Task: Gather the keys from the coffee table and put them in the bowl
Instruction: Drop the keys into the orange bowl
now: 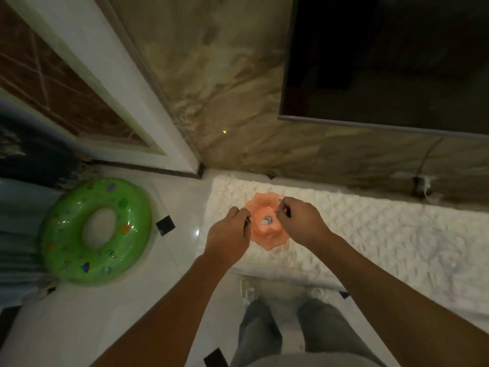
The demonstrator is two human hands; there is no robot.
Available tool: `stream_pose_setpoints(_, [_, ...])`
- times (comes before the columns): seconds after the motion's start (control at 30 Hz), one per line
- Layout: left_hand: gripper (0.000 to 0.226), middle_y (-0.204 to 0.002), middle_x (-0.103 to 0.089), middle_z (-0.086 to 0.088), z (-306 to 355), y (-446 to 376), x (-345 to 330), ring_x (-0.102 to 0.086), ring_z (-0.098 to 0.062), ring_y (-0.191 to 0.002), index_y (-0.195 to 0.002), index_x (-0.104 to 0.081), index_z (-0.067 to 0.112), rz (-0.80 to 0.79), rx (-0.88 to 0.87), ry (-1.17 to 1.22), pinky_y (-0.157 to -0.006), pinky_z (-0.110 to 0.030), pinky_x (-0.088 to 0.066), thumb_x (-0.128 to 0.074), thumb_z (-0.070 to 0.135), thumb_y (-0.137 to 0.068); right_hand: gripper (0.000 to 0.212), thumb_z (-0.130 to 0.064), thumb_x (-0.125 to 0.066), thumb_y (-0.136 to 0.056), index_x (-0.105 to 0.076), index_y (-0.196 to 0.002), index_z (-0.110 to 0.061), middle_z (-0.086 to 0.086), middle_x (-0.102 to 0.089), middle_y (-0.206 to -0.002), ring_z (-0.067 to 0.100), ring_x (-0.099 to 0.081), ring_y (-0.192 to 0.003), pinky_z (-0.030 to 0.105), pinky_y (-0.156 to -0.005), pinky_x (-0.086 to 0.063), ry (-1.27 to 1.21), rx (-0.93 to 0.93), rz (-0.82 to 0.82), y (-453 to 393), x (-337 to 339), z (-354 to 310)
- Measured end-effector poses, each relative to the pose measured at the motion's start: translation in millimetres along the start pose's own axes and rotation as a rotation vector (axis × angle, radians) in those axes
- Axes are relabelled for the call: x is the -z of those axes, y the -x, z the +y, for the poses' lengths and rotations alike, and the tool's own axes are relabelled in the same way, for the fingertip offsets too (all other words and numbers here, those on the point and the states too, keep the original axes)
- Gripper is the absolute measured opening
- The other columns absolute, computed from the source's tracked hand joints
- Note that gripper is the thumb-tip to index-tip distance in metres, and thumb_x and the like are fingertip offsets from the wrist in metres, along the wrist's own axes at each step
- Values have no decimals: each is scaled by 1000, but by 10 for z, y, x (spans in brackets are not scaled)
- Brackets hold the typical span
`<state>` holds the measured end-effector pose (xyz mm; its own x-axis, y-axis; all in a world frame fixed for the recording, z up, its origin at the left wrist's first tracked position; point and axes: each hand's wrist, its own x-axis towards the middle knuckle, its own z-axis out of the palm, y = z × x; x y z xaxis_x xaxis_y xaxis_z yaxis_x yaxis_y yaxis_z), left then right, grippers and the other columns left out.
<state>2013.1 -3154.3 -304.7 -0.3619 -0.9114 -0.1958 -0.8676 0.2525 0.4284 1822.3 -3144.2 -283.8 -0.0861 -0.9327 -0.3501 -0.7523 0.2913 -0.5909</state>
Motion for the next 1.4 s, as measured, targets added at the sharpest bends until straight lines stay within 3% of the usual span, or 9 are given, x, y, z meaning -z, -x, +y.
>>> stream_pose_setpoints(0.17, [17, -102, -59, -3, -208, -52, -306, -66, -23, -79, -110, -56, 19, -62, 18, 67, -70, -37, -57, -55, 25, -94, 29, -26, -44, -97, -43, -67, -25, -6, -50, -61, 7, -47, -54, 24, -48, -29, -31, -110, 56, -33, -372, 174])
stream_pose_setpoints(0.33, [19, -103, -62, -2, -436, -153, -738, -66, -21, -84, -110, -57, 19, -72, 24, 105, -70, -25, -48, -60, 24, -92, 30, -29, -46, -96, -43, -67, -22, -4, -51, -60, 12, -48, -54, 26, -49, -33, -86, -192, -9, -214, -844, 529])
stream_pose_setpoints(0.53, [19, -103, -60, -5, -753, -385, -1423, -63, -25, -87, -110, -56, 18, -116, 84, 143, -74, -39, -54, -58, 22, -92, 37, -25, -48, -96, -37, -61, -21, -2, -44, -57, 17, -44, -53, 30, -48, -31, -199, -289, 19, -578, -1506, 1064])
stream_pose_setpoints(0.67, [19, -103, -59, -5, -938, -546, -1906, -62, -26, -85, -109, -57, 19, -149, 130, 166, -71, -40, -53, -57, 21, -90, 36, -24, -48, -96, -39, -60, -22, 0, -47, -59, 26, -57, -60, 34, -54, -45, -256, -319, 33, -824, -1851, 1372])
stream_pose_setpoints(0.83, [24, -104, -57, -4, -1054, -687, -2385, -60, -27, -84, -110, -55, 20, -158, 158, 166, -72, -41, -52, -57, 17, -86, 30, -20, -49, -94, -47, -67, -8, 3, -48, -60, 17, -44, -52, 29, -49, -32, -293, -293, 69, -1018, -2154, 1680])
stream_pose_setpoints(1.0, [19, -98, -58, -6, -1074, -792, -2606, -60, -29, -78, -108, -57, 17, -138, 69, 70, -63, -41, -52, -56, 18, -88, 29, -21, -53, -93, -43, -66, -18, -2, -46, -60, 16, -45, -55, 29, -49, -31, -251, -251, -15, -1052, -2297, 1904])
stream_pose_setpoints(1.17, [25, -101, -62, -7, -1044, -932, -2635, -60, -28, -87, -114, -59, 18, -174, -90, -76, -64, -37, -49, -55, 24, -91, 11, -19, -56, -89, -61, -85, -9, 5, -62, -74, 23, -57, -68, 27, -55, -40, -220, -243, -25, -1072, -2278, 1968])
stream_pose_setpoints(1.27, [25, -100, -64, -10, -1061, -1032, -2661, -58, -31, -91, -113, -61, 14, -184, -172, -196, -70, -39, -44, -55, 23, -90, 11, -18, -56, -88, -64, -92, -11, 2, -63, -79, 23, -59, -72, 28, -61, -42, -186, -211, -35, -1123, -2258, 1980])
stream_pose_setpoints(1.4, [29, -106, -62, -7, -1109, -1102, -2753, -53, -29, -101, -119, -59, 19, -255, -209, -389, -82, -39, -37, -53, 22, -91, 13, -10, -52, -85, -63, -91, -12, 2, -59, -80, 27, -60, -75, 26, -56, -37, -127, -182, -68, -1178, -2281, 2043])
